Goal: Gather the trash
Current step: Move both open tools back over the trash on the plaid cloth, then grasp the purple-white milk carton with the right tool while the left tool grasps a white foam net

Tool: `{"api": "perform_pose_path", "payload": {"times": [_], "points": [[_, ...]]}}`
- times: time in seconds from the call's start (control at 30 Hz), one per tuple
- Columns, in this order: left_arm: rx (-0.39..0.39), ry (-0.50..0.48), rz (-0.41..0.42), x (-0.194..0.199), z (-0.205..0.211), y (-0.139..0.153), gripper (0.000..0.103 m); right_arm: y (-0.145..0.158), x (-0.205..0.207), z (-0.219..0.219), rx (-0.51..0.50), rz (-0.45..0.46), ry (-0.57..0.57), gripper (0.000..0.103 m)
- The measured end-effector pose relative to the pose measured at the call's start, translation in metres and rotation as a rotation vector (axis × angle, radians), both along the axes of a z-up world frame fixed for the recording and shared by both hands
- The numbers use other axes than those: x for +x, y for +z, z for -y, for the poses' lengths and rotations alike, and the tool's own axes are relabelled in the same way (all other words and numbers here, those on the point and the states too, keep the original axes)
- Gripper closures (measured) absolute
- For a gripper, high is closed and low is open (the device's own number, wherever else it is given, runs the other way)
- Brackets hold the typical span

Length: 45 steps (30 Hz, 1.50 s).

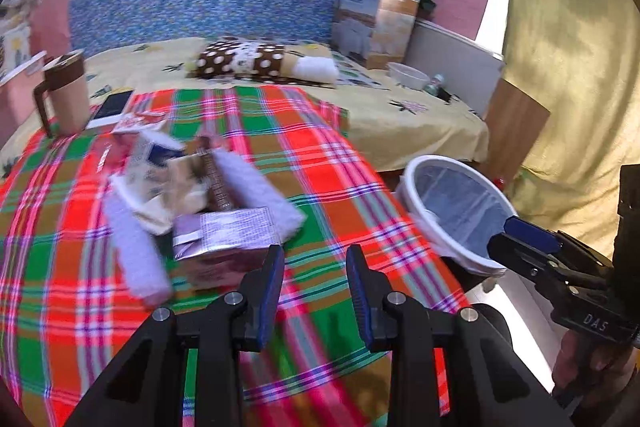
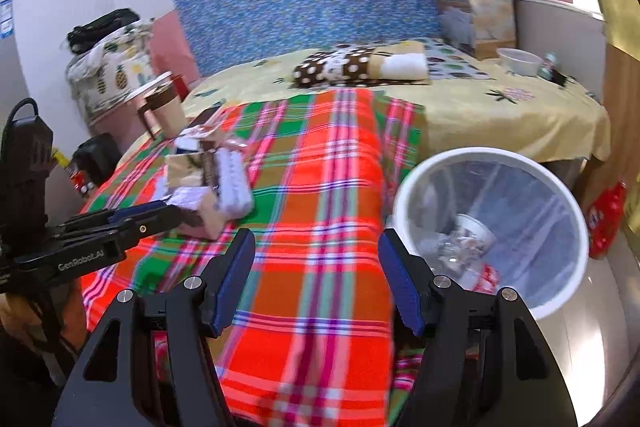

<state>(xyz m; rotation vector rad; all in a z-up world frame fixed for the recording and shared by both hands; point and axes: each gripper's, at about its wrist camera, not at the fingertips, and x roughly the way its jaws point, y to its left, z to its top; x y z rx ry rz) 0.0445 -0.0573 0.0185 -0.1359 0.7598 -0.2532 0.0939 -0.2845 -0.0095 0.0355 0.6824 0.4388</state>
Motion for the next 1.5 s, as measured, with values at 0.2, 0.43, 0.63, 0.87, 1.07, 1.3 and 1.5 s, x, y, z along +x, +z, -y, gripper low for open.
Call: {"api": "perform_pose_path", "payload": {"times": [0.2,0.43,0.63,0.87,1.07,1.3,1.5], "points": [[0.002,0.083,-0.009,-0.008,-0.031,-0.006,0.071,0.000,-0.001,-0.020,0.004,-0.001,0.079,0.038],[0.005,0.199,-0.021,-0.006,-0.070,-0.011,0.071,0.001,0.001,-0.043,0.000,0.011,0.161,0.038],[-0.001,0.273,-0.068,0.008,-0.095,-0.026,0.071,-0.001,0.008,-0.057,-0.007,0.003,0.193,0.038],[-0.028,0.289,-0.135,0.030,-0.102,-0.047,0.071,-0.003,0.015,-0.067,-0.014,-0.005,0.217,0.038],[-0.040,0.262,-0.162,0.038,-0.102,-0.056,0.078,-0.003,0.021,-0.084,-0.032,0.003,0.286,0.038],[-0.023,0.270,-0.144,0.028,-0.116,-0.048,0.089,-0.007,0.034,-0.108,-0.057,0.020,0.417,0.038],[-0.023,0.275,-0.129,0.017,-0.130,-0.042,0.090,-0.019,0.045,-0.127,-0.110,0.003,0.514,0.038]]}}
